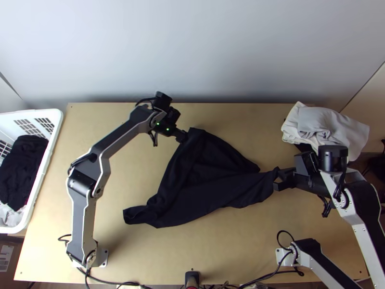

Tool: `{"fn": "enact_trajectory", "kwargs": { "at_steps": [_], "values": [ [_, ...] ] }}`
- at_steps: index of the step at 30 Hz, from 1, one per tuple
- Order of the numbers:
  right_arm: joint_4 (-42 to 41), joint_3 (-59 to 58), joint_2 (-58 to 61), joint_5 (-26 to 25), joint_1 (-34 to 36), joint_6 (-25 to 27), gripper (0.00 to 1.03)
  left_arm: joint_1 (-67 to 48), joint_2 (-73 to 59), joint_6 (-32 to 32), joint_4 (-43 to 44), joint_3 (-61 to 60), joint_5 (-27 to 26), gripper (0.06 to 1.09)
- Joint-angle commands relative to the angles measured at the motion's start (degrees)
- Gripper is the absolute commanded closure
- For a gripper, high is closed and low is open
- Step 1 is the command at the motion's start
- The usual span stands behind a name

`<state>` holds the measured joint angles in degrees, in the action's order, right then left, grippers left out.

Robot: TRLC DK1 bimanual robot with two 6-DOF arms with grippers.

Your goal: Fold the t-shirt

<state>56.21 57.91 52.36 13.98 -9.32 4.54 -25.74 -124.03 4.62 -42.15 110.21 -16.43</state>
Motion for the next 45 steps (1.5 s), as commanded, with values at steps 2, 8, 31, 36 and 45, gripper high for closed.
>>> {"fn": "enact_trajectory", "kwargs": {
  "at_steps": [2,8,31,36,45],
  "values": [
    [0.2,0.1,1.1,-0.1,0.2,0.0,1.0,-3.4,-4.0,-0.9,3.2,0.9,0.5,0.15],
    [0.3,0.4,1.4,-0.2,0.3,0.0,1.0,-5.1,-6.1,-1.2,3.1,1.1,0.5,0.26],
    [-0.3,8.1,10.0,-2.6,-2.3,0.5,1.0,13.3,7.0,0.7,-3.4,-2.5,-2.8,1.05],
    [-2.7,11.7,15.3,-2.8,-2.1,1.2,1.0,22.6,15.3,1.5,-5.7,-6.1,-5.5,1.05],
    [-8.2,20.7,28.4,-2.8,-2.9,2.8,1.0,39.2,30.2,7.8,-11.1,-17.2,-10.1,1.05]
  ]
}}
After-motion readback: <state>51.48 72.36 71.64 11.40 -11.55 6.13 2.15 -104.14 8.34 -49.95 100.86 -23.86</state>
